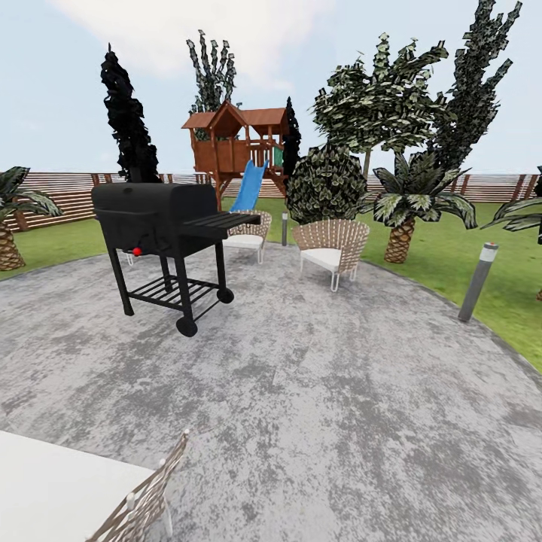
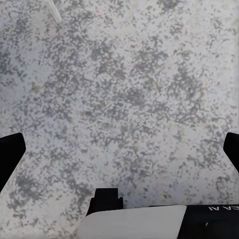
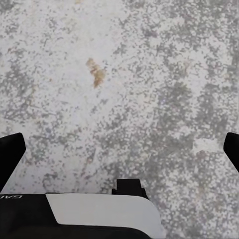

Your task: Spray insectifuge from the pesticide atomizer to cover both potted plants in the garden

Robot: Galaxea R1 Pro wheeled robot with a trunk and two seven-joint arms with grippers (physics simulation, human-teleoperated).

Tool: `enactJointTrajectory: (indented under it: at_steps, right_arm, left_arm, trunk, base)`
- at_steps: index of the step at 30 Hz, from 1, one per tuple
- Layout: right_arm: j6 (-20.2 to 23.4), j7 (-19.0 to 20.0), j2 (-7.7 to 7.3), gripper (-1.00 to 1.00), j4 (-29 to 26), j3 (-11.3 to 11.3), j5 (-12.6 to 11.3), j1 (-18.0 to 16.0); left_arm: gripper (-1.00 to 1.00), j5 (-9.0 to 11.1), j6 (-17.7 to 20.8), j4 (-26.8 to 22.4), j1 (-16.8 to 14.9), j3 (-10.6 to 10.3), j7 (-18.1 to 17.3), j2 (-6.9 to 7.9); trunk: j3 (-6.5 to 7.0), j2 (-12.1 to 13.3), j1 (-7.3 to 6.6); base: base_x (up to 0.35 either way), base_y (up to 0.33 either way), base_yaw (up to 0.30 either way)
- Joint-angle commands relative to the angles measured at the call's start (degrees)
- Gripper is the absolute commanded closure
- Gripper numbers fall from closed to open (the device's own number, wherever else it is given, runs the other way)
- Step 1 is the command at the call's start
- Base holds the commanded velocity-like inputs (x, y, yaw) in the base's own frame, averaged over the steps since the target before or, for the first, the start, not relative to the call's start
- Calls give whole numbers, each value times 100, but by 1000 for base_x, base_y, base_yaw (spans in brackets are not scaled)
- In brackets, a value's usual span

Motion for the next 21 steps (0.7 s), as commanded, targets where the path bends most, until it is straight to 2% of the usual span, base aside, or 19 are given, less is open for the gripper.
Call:
enactJointTrajectory:
  at_steps: [1, 17, 21]
  right_arm:
    - [-14, -1, -1, -100, -1, -6, -5, -2]
    - [-14, -9, -4, -100, -1, -7, -4, -3]
    - [-14, -9, 2, -100, -1, -7, -4, -5]
  left_arm:
    - [-100, -1, -19, 4, -3, -2, -5, 0]
    - [-100, -6, -19, 4, -3, -2, 10, 0]
    - [-100, -9, -19, 4, -3, -3, 18, 0]
  trunk:
    - [-5, -3, 0]
    - [-5, -3, 0]
    - [-5, -3, 0]
  base:
    - [0, 0, 0]
    - [1, 0, 0]
    - [98, 0, 0]
